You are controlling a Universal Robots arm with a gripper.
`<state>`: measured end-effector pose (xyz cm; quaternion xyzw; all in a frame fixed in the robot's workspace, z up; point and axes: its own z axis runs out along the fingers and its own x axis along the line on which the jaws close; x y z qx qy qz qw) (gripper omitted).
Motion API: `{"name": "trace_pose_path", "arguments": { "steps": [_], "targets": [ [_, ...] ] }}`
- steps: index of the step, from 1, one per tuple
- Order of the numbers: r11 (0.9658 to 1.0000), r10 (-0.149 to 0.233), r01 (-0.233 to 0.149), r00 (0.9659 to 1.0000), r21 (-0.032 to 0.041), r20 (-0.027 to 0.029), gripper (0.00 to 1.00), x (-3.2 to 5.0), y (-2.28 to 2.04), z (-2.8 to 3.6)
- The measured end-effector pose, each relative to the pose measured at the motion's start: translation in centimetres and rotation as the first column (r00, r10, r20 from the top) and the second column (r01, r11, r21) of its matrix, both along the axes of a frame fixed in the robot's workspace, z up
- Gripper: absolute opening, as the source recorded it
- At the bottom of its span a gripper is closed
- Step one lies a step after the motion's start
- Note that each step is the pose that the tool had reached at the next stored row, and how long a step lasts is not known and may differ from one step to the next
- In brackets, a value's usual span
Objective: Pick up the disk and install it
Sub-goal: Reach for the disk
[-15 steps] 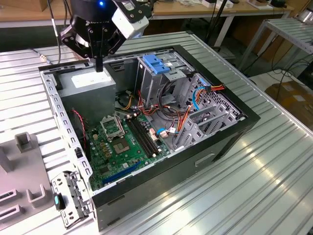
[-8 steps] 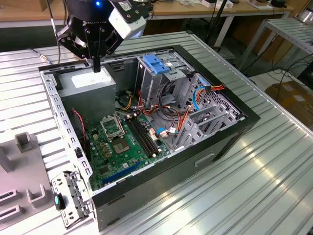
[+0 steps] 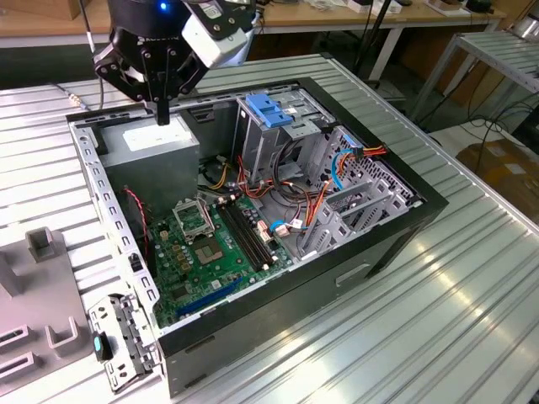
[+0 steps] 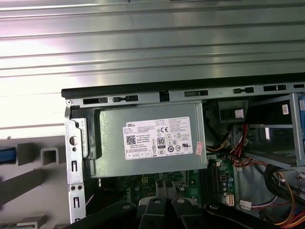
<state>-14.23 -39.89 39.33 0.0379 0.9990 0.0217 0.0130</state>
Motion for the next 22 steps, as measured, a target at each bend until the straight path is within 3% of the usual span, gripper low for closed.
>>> {"name": "trace_pose_path", "arguments": {
  "steps": [22],
  "targets": [
    [1.0000,0.000,0.000,1.0000,0.0000,0.0000,0.11,-1.32,0.00,0.00]
  ]
}}
